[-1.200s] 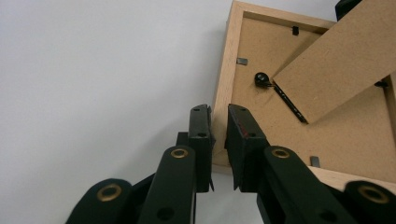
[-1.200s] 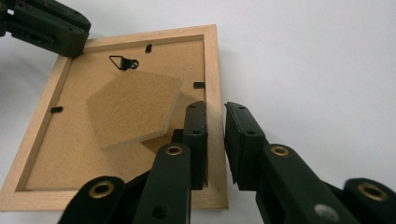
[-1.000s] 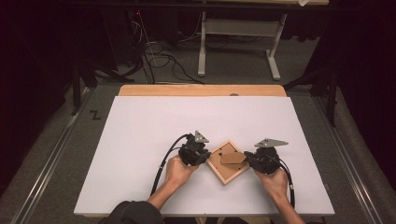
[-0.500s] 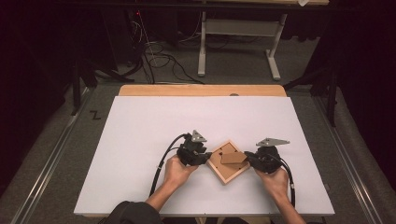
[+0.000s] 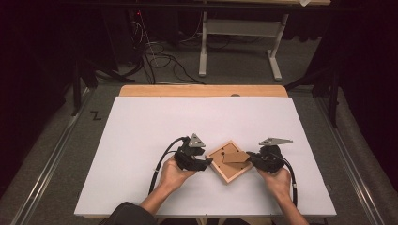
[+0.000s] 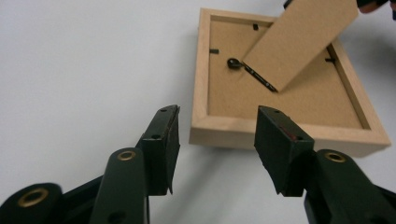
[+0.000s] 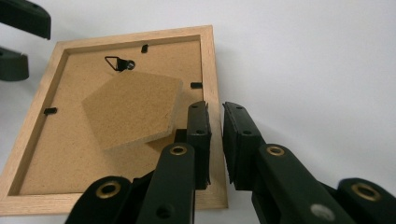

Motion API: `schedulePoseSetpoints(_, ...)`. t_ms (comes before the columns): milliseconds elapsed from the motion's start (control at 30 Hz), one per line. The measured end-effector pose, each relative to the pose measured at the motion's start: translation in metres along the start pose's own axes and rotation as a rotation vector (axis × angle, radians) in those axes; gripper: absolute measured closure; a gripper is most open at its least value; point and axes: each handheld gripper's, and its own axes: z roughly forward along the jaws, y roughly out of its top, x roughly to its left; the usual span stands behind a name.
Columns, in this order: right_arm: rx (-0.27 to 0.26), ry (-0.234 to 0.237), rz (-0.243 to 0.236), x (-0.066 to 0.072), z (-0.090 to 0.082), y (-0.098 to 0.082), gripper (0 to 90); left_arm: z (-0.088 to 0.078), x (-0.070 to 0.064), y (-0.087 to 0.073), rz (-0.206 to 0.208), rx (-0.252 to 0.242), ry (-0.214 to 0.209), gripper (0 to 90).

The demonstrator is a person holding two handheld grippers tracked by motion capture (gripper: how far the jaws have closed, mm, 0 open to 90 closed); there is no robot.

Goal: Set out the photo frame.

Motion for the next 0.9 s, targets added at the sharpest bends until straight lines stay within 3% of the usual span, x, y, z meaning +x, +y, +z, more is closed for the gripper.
schedulePoseSetpoints(300, -0.002, 0.003, 0.005, -0.001, 0.000, 0.000, 82.3, 0.004, -0.004, -0.009, 0.041, 0.060, -0.003, 44.9)
schedulePoseSetpoints(600, 0.001, 0.003, 0.007, -0.001, 0.000, 0.000, 82.3, 0.021, -0.013, -0.015, 0.108, 0.147, 0.034, 42.7)
schedulePoseSetpoints(900, 0.002, 0.004, 0.009, -0.002, 0.000, 0.001, 82.3, 0.029, -0.010, -0.016, 0.099, 0.129, 0.059, 42.3)
